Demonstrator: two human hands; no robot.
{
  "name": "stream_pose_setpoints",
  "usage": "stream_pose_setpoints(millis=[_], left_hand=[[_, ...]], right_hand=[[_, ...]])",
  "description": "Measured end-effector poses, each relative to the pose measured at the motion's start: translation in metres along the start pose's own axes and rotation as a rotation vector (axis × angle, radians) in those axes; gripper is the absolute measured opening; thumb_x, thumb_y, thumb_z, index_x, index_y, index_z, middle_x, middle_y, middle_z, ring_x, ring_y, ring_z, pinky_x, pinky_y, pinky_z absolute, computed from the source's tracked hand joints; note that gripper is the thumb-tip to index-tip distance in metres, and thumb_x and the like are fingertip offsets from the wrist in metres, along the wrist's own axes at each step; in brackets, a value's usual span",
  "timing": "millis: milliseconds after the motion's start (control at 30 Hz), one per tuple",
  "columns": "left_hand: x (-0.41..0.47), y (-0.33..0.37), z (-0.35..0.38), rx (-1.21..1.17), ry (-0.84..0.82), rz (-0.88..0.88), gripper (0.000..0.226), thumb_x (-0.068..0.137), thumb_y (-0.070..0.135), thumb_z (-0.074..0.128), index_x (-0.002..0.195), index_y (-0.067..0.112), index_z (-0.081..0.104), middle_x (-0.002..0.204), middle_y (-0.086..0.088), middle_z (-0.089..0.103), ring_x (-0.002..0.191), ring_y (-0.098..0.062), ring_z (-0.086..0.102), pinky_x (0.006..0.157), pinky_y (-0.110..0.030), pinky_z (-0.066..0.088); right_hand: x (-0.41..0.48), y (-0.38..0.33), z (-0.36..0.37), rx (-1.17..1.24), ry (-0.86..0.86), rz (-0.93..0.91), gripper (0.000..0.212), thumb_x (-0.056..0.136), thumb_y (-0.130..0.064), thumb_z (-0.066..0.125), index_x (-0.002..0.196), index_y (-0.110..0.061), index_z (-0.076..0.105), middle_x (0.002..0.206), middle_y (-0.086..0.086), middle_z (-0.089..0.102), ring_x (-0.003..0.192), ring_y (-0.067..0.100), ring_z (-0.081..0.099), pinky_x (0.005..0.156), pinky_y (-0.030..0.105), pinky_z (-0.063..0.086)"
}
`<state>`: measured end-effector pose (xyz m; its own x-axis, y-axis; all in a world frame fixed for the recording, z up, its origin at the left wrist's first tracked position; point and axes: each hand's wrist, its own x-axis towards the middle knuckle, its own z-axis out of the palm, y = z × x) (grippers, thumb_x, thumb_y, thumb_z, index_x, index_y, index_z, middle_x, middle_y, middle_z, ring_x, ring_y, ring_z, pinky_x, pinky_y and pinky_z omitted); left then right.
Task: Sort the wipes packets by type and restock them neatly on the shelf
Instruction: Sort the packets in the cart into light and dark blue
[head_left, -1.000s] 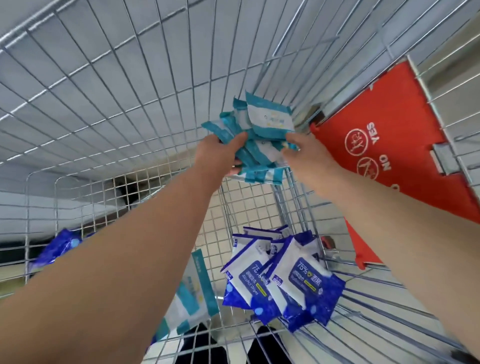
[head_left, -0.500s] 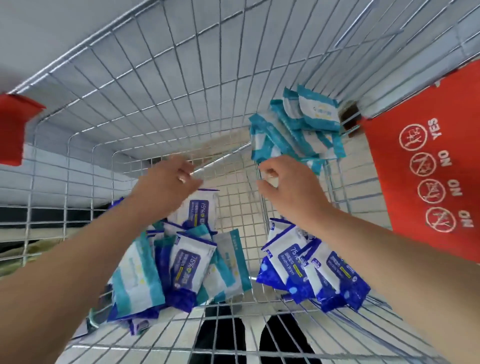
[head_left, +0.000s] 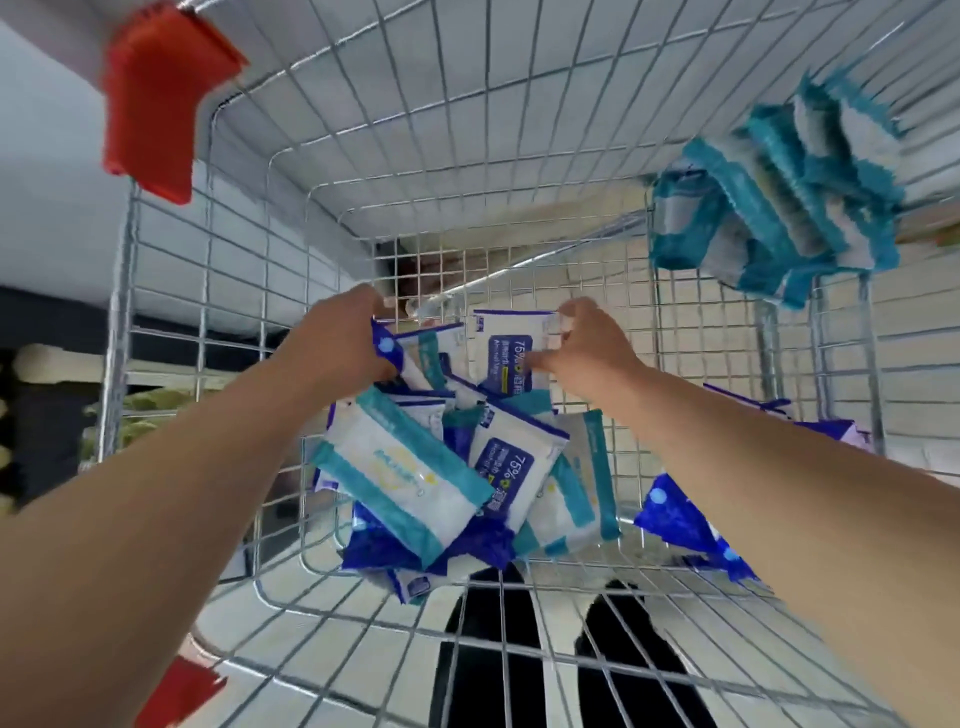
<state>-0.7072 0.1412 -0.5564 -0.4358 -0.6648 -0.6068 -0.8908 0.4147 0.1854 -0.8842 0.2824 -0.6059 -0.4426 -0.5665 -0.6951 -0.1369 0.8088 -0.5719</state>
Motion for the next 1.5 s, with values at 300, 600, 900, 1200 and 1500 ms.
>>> stream_pose_setpoints(millis=[300,600,900,1200,1500], left_hand=[[0.0,-0.011,0.005,-0.045,0.005,0.119,0.02,0.083,0.019,0.071,0.098,0.017,0.057,0.101,-0.005,0.058,0.088,-0.02,0.048,0.072,-0.028,0.033],[-0.015,0.003,-0.026,-0.322,0.342,0.013,0.022,0.094,0.02,0.057,0.113,0.014,0.047,0.094,-0.002,0.053,0.08,-0.021,0.048,0.062,-0.028,0.033],[-0.053,0.01,-0.031,-0.325,-0.027,0.031,0.028,0.089,0.029,0.065,0.11,0.026,0.046,0.095,0.006,0.053,0.073,-0.003,0.052,0.052,-0.02,0.04],[-0.057,-0.005,-0.011,-0.363,-0.031,-0.009,0.045,0.076,0.015,0.079,0.105,0.023,0.046,0.096,0.007,0.054,0.075,-0.006,0.055,0.049,-0.02,0.045],[-0.012,0.001,-0.028,-0.541,0.44,-0.123,0.049,0.078,0.01,0.073,0.117,0.017,0.045,0.102,0.0,0.052,0.091,-0.024,0.054,0.079,-0.039,0.053]], right_hand=[[0.007,-0.007,0.013,-0.18,-0.115,0.013,0.017,0.082,-0.024,0.073,0.088,-0.009,0.067,0.07,-0.003,0.058,0.059,0.007,0.053,0.047,0.02,0.034],[-0.006,-0.018,-0.039,0.168,0.107,-0.141,0.017,0.089,-0.015,0.063,0.105,-0.013,0.056,0.098,0.007,0.064,0.085,0.023,0.065,0.062,0.025,0.051],[-0.062,0.009,-0.038,-0.042,-0.299,0.026,0.023,0.085,-0.017,0.068,0.104,-0.005,0.063,0.09,0.011,0.068,0.075,0.019,0.063,0.068,0.028,0.052],[-0.065,0.015,-0.008,0.023,-0.196,0.112,0.02,0.082,-0.016,0.069,0.098,-0.005,0.062,0.091,0.015,0.067,0.067,0.02,0.059,0.055,0.025,0.042],[-0.044,0.001,-0.02,0.284,-0.02,0.153,0.015,0.087,-0.01,0.059,0.098,0.0,0.059,0.1,0.026,0.067,0.08,0.033,0.068,0.069,0.042,0.054]])
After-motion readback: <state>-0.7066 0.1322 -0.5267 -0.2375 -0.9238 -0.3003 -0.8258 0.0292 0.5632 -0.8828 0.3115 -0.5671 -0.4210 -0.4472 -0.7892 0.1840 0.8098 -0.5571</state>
